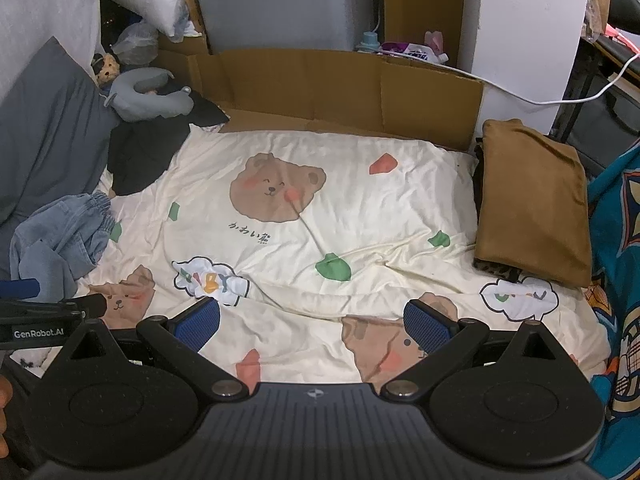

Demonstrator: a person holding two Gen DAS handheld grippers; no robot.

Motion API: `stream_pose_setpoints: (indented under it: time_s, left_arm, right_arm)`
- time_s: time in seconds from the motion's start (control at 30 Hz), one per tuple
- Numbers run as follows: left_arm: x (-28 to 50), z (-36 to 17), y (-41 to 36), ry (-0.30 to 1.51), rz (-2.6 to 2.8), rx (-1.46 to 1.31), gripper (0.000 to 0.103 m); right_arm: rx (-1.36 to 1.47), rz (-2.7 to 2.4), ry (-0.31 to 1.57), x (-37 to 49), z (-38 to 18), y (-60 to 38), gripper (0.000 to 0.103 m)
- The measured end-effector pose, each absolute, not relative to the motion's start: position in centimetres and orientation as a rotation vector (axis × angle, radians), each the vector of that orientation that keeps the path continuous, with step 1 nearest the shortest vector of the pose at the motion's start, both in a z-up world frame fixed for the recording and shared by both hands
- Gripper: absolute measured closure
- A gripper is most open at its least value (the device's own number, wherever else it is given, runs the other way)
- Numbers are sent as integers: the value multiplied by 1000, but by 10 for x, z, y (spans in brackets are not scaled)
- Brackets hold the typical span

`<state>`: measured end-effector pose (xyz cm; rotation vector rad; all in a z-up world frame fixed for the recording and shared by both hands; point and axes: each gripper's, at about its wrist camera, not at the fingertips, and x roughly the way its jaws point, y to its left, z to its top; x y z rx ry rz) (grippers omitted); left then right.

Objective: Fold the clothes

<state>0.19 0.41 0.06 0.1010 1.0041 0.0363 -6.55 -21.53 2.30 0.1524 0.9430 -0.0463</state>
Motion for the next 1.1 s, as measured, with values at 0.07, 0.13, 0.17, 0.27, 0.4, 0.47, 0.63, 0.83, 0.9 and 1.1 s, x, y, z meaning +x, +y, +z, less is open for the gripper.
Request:
stream_pose_setpoints:
  time_s: [0.07, 0.13, 0.17, 0.27, 0.4, 0.47, 0.63, 0.83, 0.9, 1.1]
  left_arm:
    - [3, 2, 4, 1004, 35, 100, 0]
    - [3, 2, 3, 1000, 32, 105, 0]
    - [3, 3, 2, 996, 34, 110, 0]
    - [1, 3, 1, 993, 34, 109, 0]
    - [0, 2, 1, 1000, 31, 103, 1]
    - [1, 2, 0, 1002, 32, 107, 0]
    - [2, 3, -2, 1008, 35, 113, 0]
    - [6, 3, -4, 1002, 24, 103, 0]
    - [6, 3, -4, 1002, 12, 96, 0]
    - [7, 4, -4, 1013, -28, 64, 0]
  right_arm:
    - [157, -48, 944, -65, 22, -217, 2]
    - [159, -48, 942, -65, 22, -218, 2]
    - [156, -48, 940, -65, 22, -218, 2]
    - [148, -45, 936, -66, 23, -217, 2]
    - [151, -42, 935, -67, 23, -217, 2]
    - [152, -43, 934, -67, 23, -218, 2]
    - [166, -52, 929, -69, 24, -222, 2]
    - [184, -62, 932, -68, 23, -228, 2]
    - [191, -63, 932, -68, 23, -229, 2]
    - [181, -64, 935, -67, 22, -224, 2]
